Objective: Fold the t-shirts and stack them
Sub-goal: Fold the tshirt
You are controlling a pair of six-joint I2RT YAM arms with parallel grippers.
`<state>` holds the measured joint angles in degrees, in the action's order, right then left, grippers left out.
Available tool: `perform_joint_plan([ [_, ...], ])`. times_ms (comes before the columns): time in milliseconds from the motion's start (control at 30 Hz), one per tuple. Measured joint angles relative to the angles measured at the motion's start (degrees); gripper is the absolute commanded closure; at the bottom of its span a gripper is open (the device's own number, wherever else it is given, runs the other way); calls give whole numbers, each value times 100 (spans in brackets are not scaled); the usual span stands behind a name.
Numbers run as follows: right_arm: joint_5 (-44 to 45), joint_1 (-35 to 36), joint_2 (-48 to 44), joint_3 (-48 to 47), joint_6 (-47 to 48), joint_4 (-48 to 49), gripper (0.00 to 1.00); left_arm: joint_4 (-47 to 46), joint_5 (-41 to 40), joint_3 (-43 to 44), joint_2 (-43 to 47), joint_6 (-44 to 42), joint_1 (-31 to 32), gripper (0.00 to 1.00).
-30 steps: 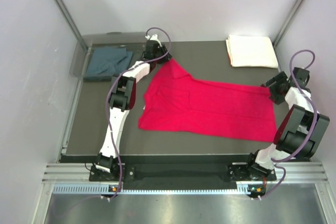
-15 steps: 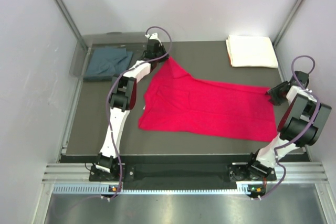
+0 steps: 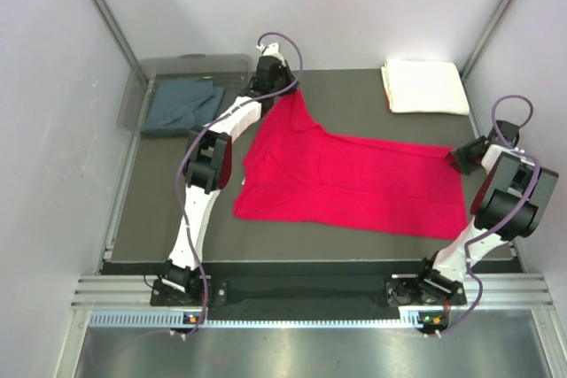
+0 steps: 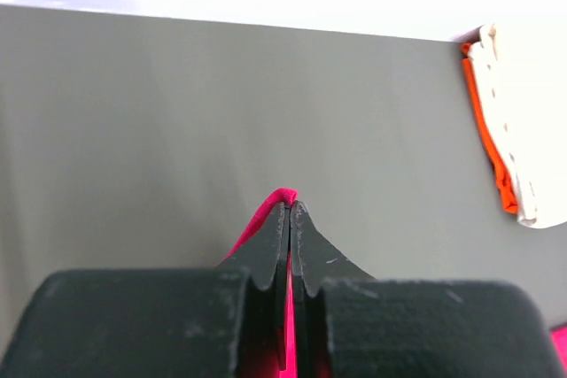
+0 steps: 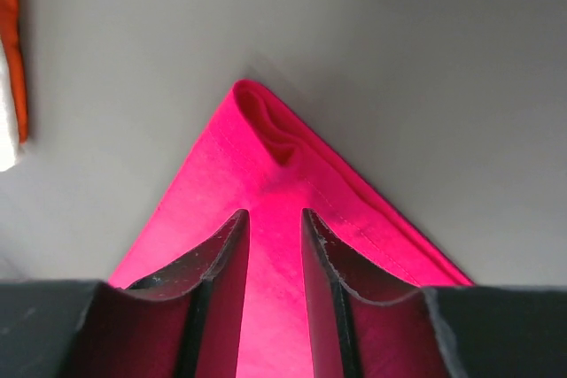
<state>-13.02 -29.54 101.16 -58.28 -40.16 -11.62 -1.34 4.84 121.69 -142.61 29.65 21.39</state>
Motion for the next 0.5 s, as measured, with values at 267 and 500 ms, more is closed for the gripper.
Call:
perform_joint_plan([
  [267, -44, -4, 319, -188, -166, 155, 71, 13, 24, -44, 57, 9, 9, 100],
  [500, -42, -4, 533, -415, -186, 186, 87, 22, 22, -184, 111, -33, 11, 100],
])
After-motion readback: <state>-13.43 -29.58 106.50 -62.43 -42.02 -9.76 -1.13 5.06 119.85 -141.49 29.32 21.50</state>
